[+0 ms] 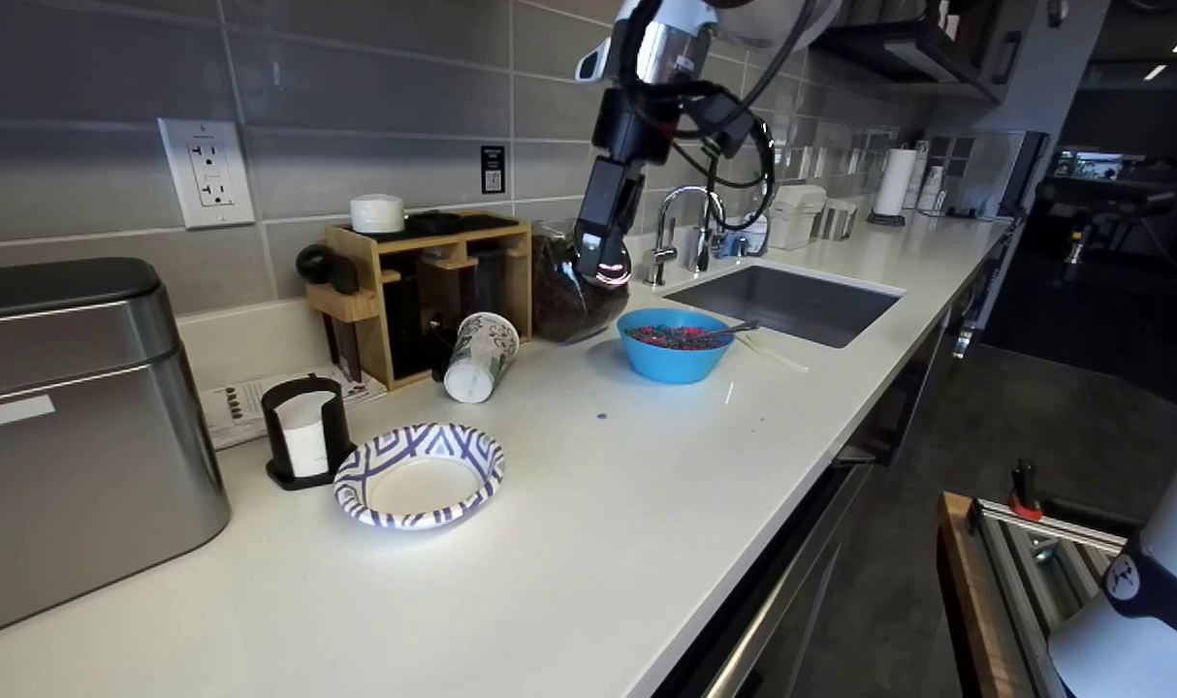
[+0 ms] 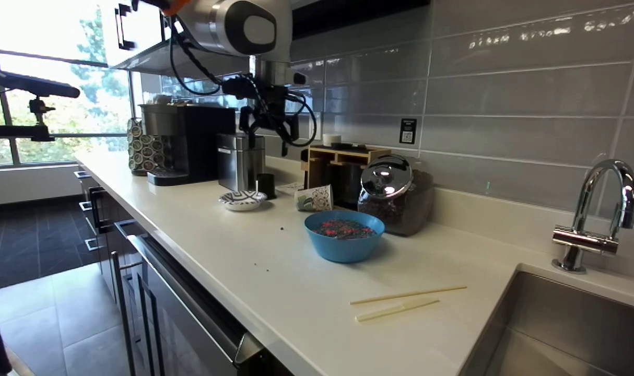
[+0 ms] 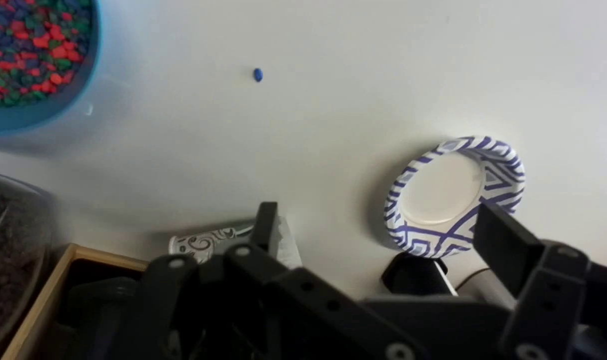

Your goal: Place the cup vertically upright

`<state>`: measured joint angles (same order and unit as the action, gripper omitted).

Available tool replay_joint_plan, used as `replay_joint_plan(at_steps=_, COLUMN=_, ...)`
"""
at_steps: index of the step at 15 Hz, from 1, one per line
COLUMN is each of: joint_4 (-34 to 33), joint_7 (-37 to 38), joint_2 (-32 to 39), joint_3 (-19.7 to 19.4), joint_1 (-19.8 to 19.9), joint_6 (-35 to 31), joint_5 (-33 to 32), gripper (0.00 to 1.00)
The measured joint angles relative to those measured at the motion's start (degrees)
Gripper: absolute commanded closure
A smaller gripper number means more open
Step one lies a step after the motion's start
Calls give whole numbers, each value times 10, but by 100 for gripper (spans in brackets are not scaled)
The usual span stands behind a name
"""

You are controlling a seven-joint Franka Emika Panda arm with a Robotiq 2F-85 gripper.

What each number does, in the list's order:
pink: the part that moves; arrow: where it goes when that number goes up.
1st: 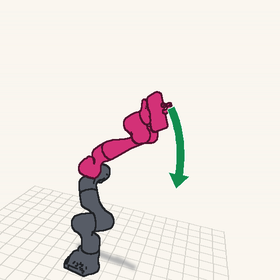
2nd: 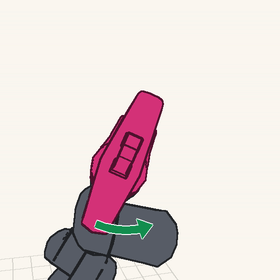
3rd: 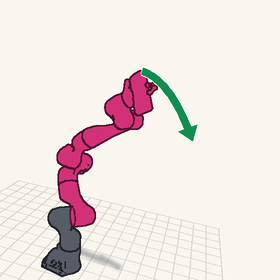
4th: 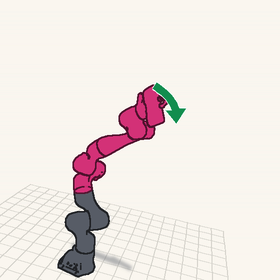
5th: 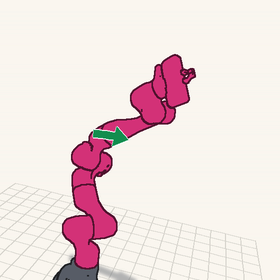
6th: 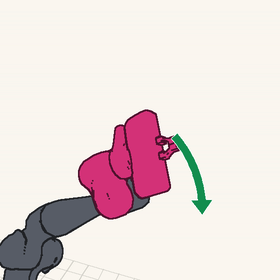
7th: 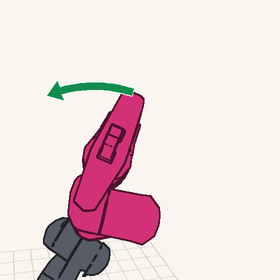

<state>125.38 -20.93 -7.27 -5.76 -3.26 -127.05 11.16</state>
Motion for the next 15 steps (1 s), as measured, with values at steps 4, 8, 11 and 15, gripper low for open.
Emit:
replay_joint_plan(at_steps=4, joint_4=-90, joint_7=-47, joint_2=99, joint_3=-1, joint_1=16, joint_6=-17, joint_5=49, gripper=0)
replay_joint_plan(at_steps=8, joint_4=-152, joint_7=-57, joint_2=173, joint_3=9, joint_1=34, joint_6=-23, joint_5=68, gripper=0)
replay_joint_plan(at_steps=11, joint_4=-164, joint_7=-57, joint_2=183, joint_3=11, joint_1=36, joint_6=-22, joint_5=69, gripper=0)
replay_joint_plan(at_steps=15, joint_4=-164, joint_7=-101, joint_2=192, joint_3=38, joint_1=58, joint_6=-80, joint_5=95, gripper=0)
